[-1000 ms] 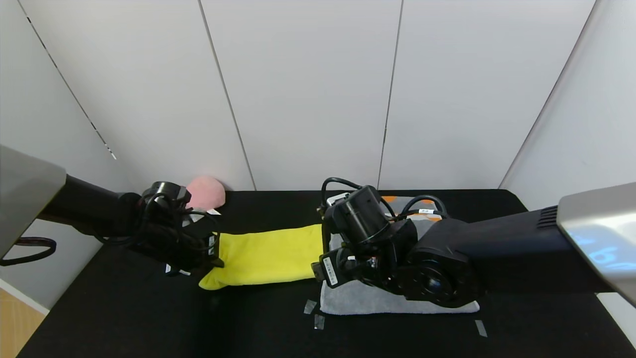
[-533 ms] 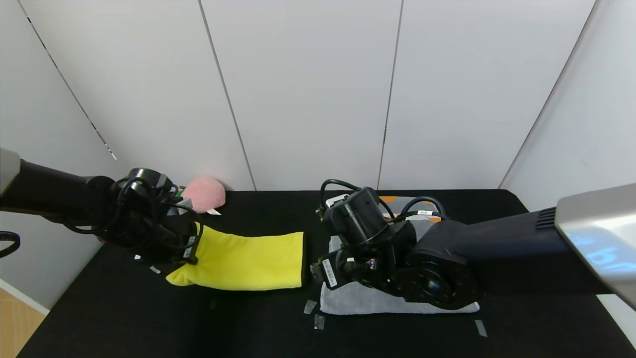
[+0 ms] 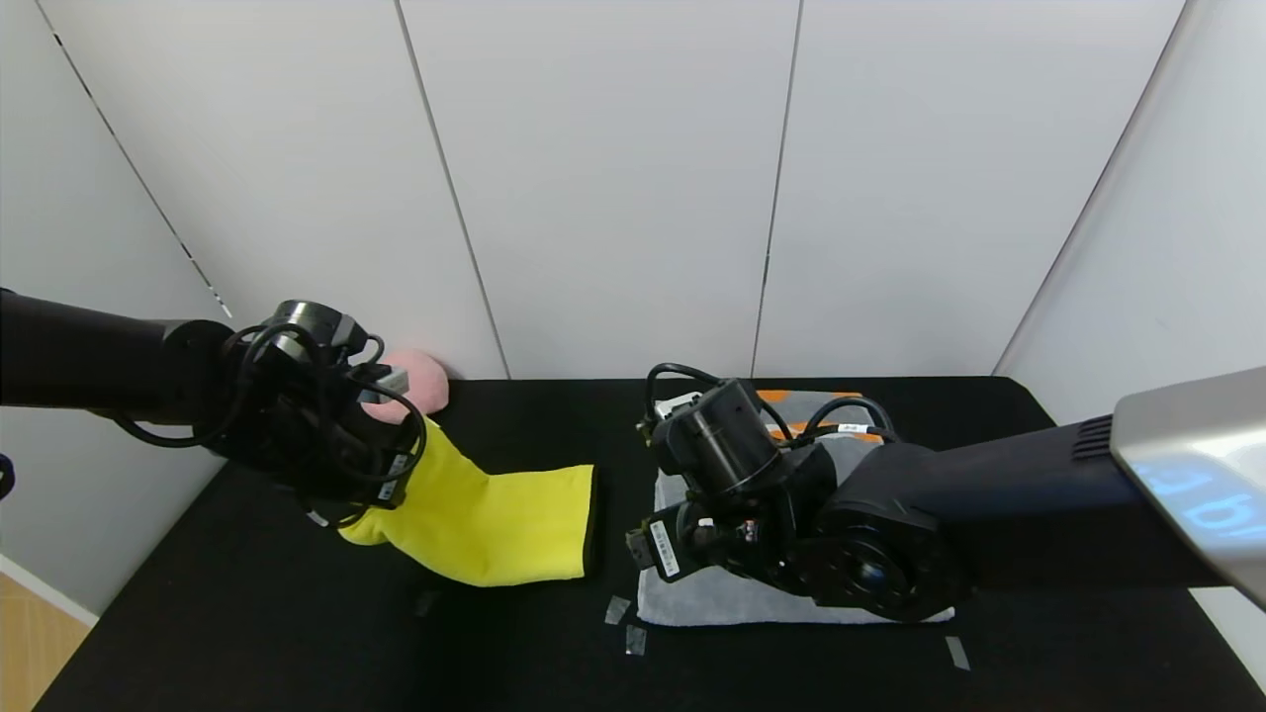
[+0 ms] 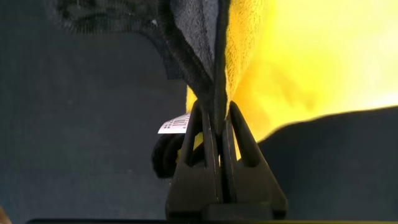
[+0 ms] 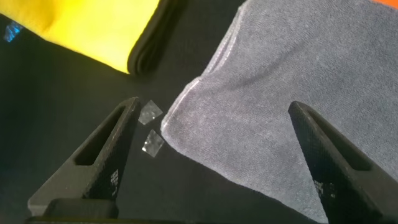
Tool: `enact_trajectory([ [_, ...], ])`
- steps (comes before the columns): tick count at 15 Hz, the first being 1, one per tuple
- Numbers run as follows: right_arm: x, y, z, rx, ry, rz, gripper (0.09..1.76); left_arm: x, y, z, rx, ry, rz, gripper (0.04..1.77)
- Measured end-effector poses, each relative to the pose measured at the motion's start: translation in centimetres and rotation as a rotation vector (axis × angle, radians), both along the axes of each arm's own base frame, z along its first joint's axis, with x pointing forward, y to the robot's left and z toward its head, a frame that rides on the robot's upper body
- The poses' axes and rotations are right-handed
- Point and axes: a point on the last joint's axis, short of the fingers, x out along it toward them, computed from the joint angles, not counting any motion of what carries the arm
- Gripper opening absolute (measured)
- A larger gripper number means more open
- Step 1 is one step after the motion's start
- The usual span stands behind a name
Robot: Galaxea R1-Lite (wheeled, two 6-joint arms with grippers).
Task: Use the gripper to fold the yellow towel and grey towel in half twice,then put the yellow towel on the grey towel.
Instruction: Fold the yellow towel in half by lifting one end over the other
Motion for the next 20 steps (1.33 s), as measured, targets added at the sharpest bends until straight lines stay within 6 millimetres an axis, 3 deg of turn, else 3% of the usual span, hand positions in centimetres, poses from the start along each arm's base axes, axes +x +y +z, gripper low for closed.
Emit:
enact_trajectory([
  [8,0.1,-1.8,-0.2,0.026,-0.007,-0.037,1.71,-0.4,-7.8,1.2,-0.01,-0.03,-0.122,0.13],
  [12,-0.1,-2.1,-0.2,0.054,0.009,-0.069,1.71,-0.3,-11.0,0.3,-0.068,-0.009,-0.109,0.13],
  [15,-0.2,-2.2,-0.2,0.054,0.01,-0.069,1.71,0.2,-12.2,-1.0,-0.1,0.019,-0.065,0.13],
  [20,-0.2,-2.3,-0.3,0.051,0.012,-0.07,1.71,0.6,-12.5,-2.0,-0.108,0.047,-0.056,0.84],
])
